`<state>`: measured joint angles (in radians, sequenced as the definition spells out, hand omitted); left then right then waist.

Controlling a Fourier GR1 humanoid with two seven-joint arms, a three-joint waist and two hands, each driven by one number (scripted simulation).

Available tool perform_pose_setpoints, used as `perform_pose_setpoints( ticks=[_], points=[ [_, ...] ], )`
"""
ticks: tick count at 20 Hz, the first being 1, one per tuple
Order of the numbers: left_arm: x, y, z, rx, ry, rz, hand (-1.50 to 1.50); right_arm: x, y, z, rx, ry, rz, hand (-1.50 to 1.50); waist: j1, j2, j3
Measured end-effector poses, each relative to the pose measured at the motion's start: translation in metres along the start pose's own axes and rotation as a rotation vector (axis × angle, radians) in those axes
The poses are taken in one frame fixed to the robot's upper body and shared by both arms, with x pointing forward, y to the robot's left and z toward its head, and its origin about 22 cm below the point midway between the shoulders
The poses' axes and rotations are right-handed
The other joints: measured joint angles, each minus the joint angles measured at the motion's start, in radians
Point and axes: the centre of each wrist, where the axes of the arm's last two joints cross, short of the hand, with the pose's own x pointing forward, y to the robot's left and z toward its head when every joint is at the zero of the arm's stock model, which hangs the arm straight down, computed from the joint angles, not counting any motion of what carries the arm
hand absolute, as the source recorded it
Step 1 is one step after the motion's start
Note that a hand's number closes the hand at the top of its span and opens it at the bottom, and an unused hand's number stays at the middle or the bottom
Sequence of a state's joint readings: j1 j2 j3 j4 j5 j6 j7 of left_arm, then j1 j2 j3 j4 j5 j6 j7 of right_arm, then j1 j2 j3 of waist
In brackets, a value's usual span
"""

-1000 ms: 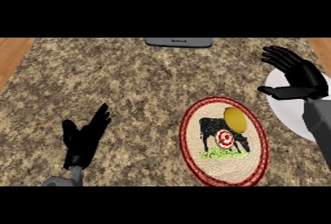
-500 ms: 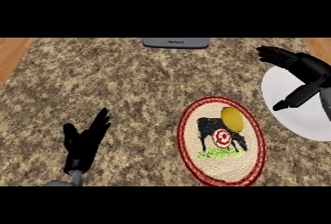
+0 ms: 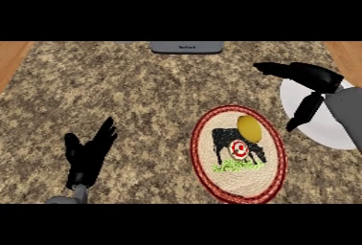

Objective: Pick the cupcake from the placemat and place it in the plate

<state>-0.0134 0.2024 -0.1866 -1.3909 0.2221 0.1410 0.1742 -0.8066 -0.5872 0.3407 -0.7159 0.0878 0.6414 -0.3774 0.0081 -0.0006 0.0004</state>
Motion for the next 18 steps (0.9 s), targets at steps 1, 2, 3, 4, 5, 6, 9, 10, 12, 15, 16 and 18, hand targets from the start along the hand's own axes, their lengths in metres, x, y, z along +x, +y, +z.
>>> perform_pose_setpoints(
  ticks=[1,2,3,4,5,6,9,10,12,15,16,18],
  points=[
    [0.002,0.002,0.002,-0.001,0.005,0.003,0.0,0.005,0.004,-0.006,0.015,0.004,0.011,-1.5,-0.001,0.0,0.0],
    [0.004,0.0,0.001,0.002,0.011,0.007,0.0,0.004,0.01,-0.007,0.026,0.012,0.019,-1.5,-0.003,-0.001,0.0],
    [0.001,0.0,0.001,0.005,0.01,0.006,0.0,0.004,0.015,-0.009,0.027,0.02,0.029,-1.5,-0.004,-0.001,0.0],
    [-0.002,-0.001,0.003,0.01,0.013,0.008,0.0,0.007,0.019,-0.011,0.031,0.029,0.037,-1.5,-0.006,-0.001,0.0],
    [0.0,-0.001,0.005,0.008,0.012,0.009,0.0,0.011,0.025,-0.015,0.037,0.038,0.047,-1.5,-0.007,-0.002,0.0],
    [0.0,0.001,0.003,0.008,0.012,0.008,0.0,0.011,0.029,-0.016,0.043,0.048,0.057,-1.5,-0.007,-0.002,-0.001],
    [0.005,0.001,0.002,0.001,0.013,0.007,0.0,0.014,0.045,-0.021,0.074,0.076,0.073,-1.5,-0.009,-0.002,-0.001],
    [0.007,0.0,0.0,0.002,0.012,0.007,0.0,0.015,0.048,-0.024,0.083,0.082,0.072,-1.5,-0.008,-0.001,-0.001],
    [0.002,0.001,0.001,0.005,0.011,0.009,0.0,0.012,0.057,-0.025,0.11,0.091,0.067,-1.5,-0.007,-0.001,-0.001],
    [0.001,0.001,-0.005,0.002,0.008,0.01,0.0,0.011,0.07,-0.026,0.134,0.095,0.06,-1.5,-0.007,-0.001,0.0],
    [-0.001,-0.001,-0.003,0.003,0.0,0.008,0.0,0.015,0.072,-0.027,0.139,0.095,0.059,-1.5,-0.007,-0.001,0.0],
    [0.001,-0.005,0.002,0.004,-0.001,0.008,0.0,0.02,0.08,-0.026,0.146,0.094,0.058,-1.5,-0.008,-0.001,0.0]
  ],
)
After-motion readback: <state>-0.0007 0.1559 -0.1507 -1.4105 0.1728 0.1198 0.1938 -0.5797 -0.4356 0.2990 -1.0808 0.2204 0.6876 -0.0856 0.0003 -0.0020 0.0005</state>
